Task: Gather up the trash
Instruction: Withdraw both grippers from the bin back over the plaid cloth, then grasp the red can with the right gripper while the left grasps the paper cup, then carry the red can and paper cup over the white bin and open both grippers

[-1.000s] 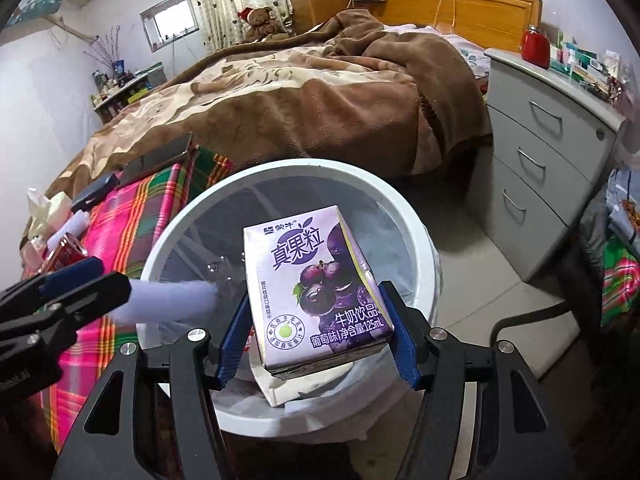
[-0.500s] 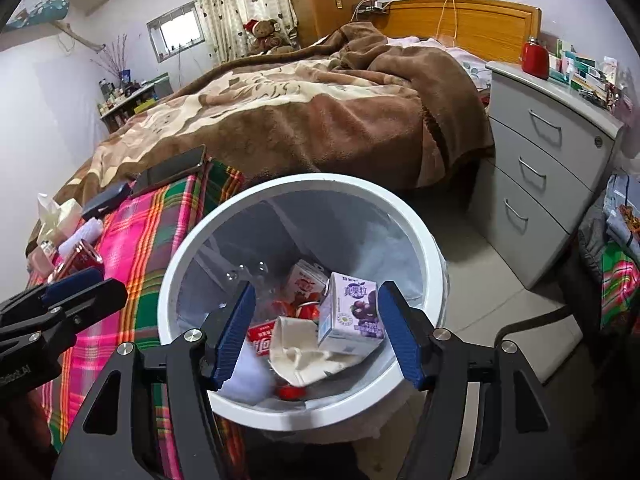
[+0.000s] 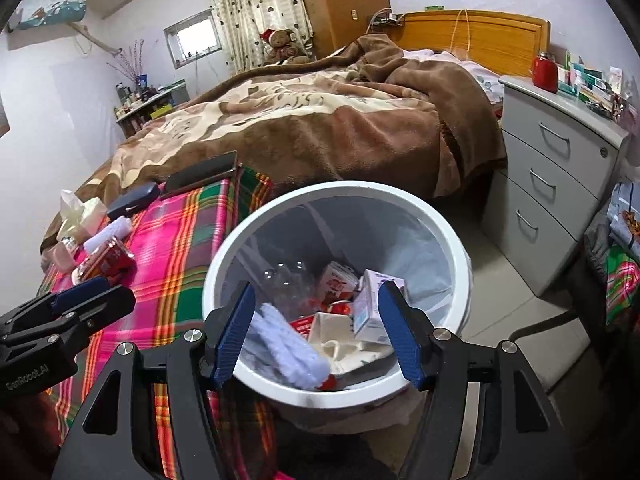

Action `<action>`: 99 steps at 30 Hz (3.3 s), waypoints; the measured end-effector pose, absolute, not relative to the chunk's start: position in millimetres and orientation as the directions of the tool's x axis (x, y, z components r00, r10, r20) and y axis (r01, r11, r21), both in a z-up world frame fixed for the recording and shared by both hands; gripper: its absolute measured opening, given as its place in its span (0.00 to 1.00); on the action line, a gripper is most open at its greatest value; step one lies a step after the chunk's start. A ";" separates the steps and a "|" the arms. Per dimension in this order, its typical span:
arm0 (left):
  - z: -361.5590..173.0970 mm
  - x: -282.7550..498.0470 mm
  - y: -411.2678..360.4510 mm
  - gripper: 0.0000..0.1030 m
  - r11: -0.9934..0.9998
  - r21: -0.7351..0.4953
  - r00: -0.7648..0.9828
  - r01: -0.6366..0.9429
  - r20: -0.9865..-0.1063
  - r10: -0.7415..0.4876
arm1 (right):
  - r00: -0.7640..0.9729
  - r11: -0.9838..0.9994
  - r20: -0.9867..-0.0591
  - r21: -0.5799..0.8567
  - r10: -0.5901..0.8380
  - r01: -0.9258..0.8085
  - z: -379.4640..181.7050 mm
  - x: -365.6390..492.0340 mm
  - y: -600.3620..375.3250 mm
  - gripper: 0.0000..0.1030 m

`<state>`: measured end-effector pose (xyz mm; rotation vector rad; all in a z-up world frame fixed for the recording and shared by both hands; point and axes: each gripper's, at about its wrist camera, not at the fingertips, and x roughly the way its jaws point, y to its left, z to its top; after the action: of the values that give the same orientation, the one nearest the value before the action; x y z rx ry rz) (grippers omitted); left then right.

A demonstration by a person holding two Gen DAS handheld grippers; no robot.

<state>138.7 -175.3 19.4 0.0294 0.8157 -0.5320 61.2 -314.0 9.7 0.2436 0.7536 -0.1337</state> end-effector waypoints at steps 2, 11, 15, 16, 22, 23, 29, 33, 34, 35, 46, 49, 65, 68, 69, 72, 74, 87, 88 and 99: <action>21.4 135.7 -166.5 0.56 0.876 -0.168 0.576 0.452 -0.695 -0.430 | 0.729 0.965 -0.685 0.176 -0.023 0.196 10.9 60.9 -308.8 0.63; 28.9 125.3 -121.5 0.56 0.906 -0.156 0.627 0.394 -0.675 -0.389 | 0.728 0.974 -0.686 0.173 0.012 0.148 9.7 65.6 -279.5 0.63; 29.8 123.0 -95.9 0.56 0.920 -0.159 0.647 0.358 -0.668 -0.367 | 0.726 0.976 -0.687 0.177 0.032 0.125 9.0 68.0 -266.3 0.63; 29.5 122.9 -87.7 0.56 0.926 -0.160 0.654 0.341 -0.668 -0.357 | 0.725 0.977 -0.688 0.177 0.038 0.117 8.7 69.5 -262.3 0.63; 27.3 124.4 -45.1 0.56 0.949 -0.166 0.680 0.266 -0.665 -0.307 | 0.717 0.982 -0.693 0.173 0.069 0.073 5.8 76.2 -238.0 0.63; 26.7 125.0 -40.3 0.56 0.952 -0.165 0.683 0.258 -0.665 -0.301 | 0.716 0.983 -0.694 0.172 0.073 0.067 5.5 77.5 -235.0 0.63; 21.6 132.2 -0.2 0.56 0.970 -0.169 0.700 0.176 -0.671 -0.244 | 0.702 0.985 -0.704 0.171 0.106 0.023 2.1 88.2 -209.8 0.63; 18.2 138.5 23.3 0.56 0.976 -0.165 0.709 0.143 -0.671 -0.217 | 0.692 0.983 -0.710 0.184 0.130 0.004 0.1 96.9 -196.7 0.63; 17.2 141.1 30.3 0.56 0.978 -0.164 0.710 0.132 -0.673 -0.209 | 0.689 0.982 -0.711 0.189 0.137 0.000 -0.2 99.3 -194.2 0.63; 16.0 142.6 34.7 0.56 0.979 -0.163 0.710 0.125 -0.675 -0.203 | 0.685 0.981 -0.714 0.195 0.144 -0.002 -1.0 103.0 -190.6 0.63; 7.0 171.1 67.1 0.56 0.980 -0.156 0.696 0.124 -0.690 -0.197 | 0.663 0.971 -0.721 0.237 0.201 -0.036 -5.2 138.3 -154.9 0.63; 3.6 180.0 70.8 0.56 0.979 -0.158 0.691 0.130 -0.694 -0.204 | 0.658 0.970 -0.723 0.240 0.210 -0.046 -5.1 150.5 -143.9 0.63; -14.4 217.0 82.9 0.56 0.975 -0.171 0.653 0.145 -0.724 -0.224 | 0.588 0.965 -0.776 0.262 0.229 -0.029 -20.7 199.4 -110.6 0.69; -16.0 221.0 84.0 0.56 0.975 -0.172 0.647 0.143 -0.729 -0.224 | 0.580 0.968 -0.784 0.247 0.221 -0.034 -22.2 201.5 -110.4 0.70; -15.9 221.8 84.7 0.56 0.974 -0.175 0.647 0.143 -0.728 -0.226 | 0.582 0.967 -0.781 0.252 0.227 -0.038 -22.6 200.4 -112.4 0.70; -15.0 225.4 83.7 0.56 0.974 -0.167 0.646 0.152 -0.730 -0.226 | 0.577 0.965 -0.781 0.256 0.240 -0.054 -21.8 198.6 -117.1 0.70; -14.4 228.5 81.7 0.56 0.974 -0.157 0.643 0.161 -0.732 -0.224 | 0.565 0.968 -0.790 0.238 0.237 -0.074 -20.2 196.5 -117.2 0.70; -14.9 247.6 59.6 0.56 0.965 -0.138 0.621 0.222 -0.743 -0.250 | 0.472 0.991 -0.872 0.090 0.128 -0.101 -25.5 187.8 -131.6 0.70; -15.1 249.1 56.6 0.56 0.963 -0.137 0.618 0.232 -0.744 -0.254 | 0.473 0.988 -0.868 0.120 0.150 -0.094 -27.2 186.5 -137.9 0.70; -25.0 271.0 24.4 0.65 0.930 -0.061 0.559 0.362 -0.785 -0.269 | 0.520 0.989 -0.841 0.131 0.145 -0.065 -32.7 170.5 -151.4 0.53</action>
<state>271.0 24.4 -25.0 0.1111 0.9048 -0.3727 170.6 -151.4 -32.7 0.0862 1.0159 0.1266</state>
